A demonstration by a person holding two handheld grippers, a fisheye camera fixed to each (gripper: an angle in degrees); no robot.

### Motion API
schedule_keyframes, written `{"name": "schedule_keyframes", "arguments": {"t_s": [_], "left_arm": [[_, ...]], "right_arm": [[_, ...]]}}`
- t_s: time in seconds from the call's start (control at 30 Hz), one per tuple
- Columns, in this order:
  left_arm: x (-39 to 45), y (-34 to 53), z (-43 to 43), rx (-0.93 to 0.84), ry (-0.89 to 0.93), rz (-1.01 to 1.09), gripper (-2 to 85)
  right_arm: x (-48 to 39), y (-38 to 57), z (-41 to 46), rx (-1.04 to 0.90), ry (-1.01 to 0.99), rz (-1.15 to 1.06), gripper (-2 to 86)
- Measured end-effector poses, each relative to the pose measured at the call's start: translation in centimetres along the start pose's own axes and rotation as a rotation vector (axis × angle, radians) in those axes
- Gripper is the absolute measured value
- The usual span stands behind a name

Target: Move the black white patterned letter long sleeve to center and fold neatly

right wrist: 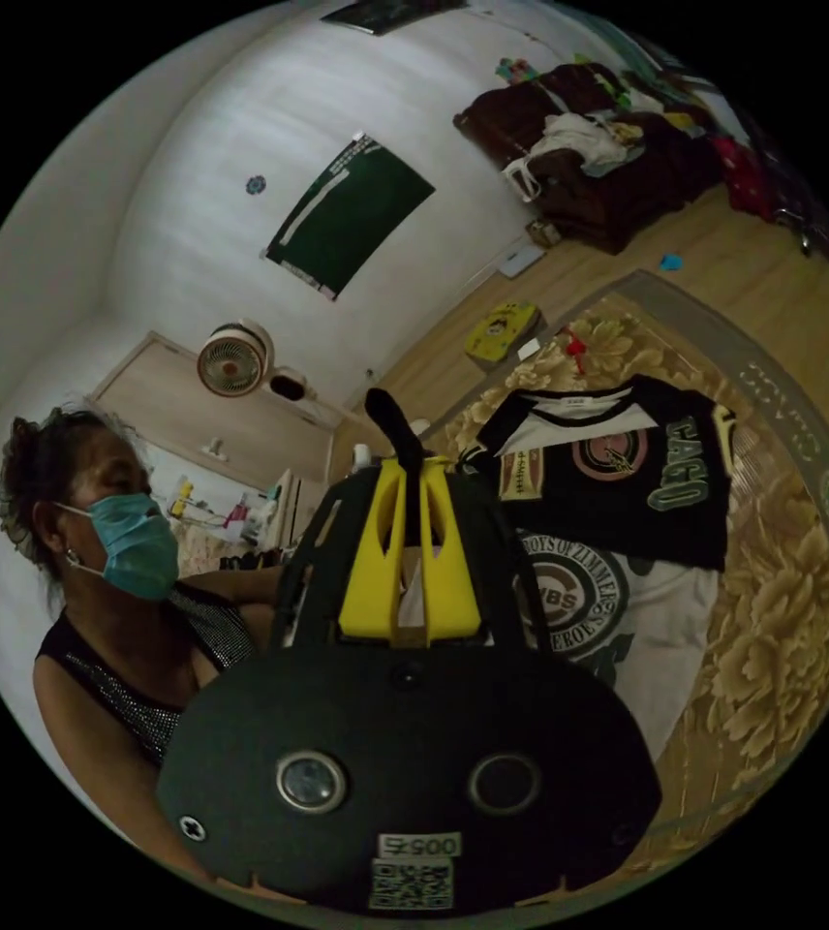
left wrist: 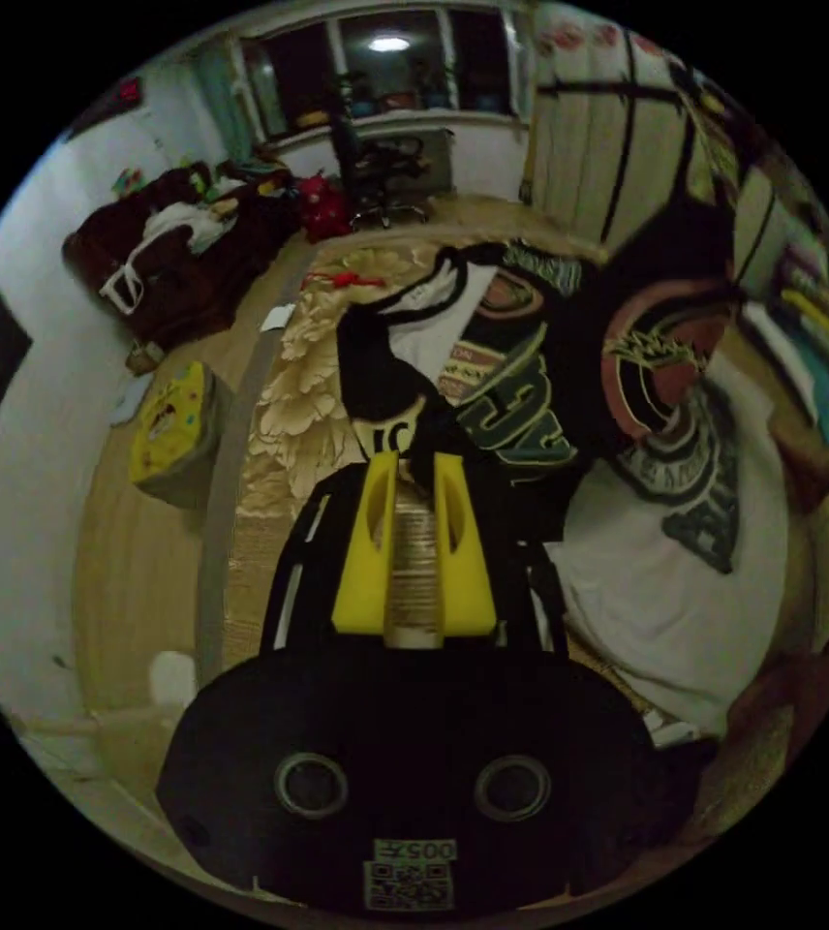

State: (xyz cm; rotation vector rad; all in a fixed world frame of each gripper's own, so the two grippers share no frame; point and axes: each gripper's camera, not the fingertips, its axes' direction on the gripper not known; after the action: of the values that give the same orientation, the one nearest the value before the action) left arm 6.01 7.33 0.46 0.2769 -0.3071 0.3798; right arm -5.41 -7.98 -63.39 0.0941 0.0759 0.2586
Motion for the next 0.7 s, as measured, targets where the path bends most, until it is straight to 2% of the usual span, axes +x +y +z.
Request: {"name": "schedule_keyframes", "arguments": {"t_s": [0.07, 0.27, 0.33, 0.5, 0.53, 0.63, 0.7], "left_arm": [[-3.5, -0.6, 1.1, 0.004, 0.160, -0.155, 8.3], [-8.6, -5.2, 5.0, -0.022, 0.549, -0.290, 15.4], [-9.8, -6.9, 6.3, -0.038, 0.611, -0.329, 15.4], [-11.1, -11.0, 7.4, -0.024, 0.609, -0.295, 15.0], [-11.2, -11.7, 6.9, 0.005, 0.552, -0.298, 14.6], [-11.0, -13.8, 6.9, -0.063, 0.366, -0.257, 15.7], [-10.7, -15.3, 7.3, -0.092, 0.335, -0.209, 16.6]], "right_arm": [[2.0, 1.2, -1.4, 0.037, 0.015, 0.038, -0.9], [8.9, 5.2, -3.1, 0.087, 0.003, 0.185, -0.8], [10.8, 6.1, -3.4, 0.088, 0.006, 0.204, -0.8], [13.9, 6.9, -4.3, 0.092, 0.002, 0.214, -0.8], [14.6, 7.0, -4.5, 0.093, 0.002, 0.215, -0.9], [16.3, 7.3, -4.9, 0.096, 0.000, 0.222, -0.9], [17.4, 7.5, -5.0, 0.100, -0.005, 0.227, -0.8]]}}
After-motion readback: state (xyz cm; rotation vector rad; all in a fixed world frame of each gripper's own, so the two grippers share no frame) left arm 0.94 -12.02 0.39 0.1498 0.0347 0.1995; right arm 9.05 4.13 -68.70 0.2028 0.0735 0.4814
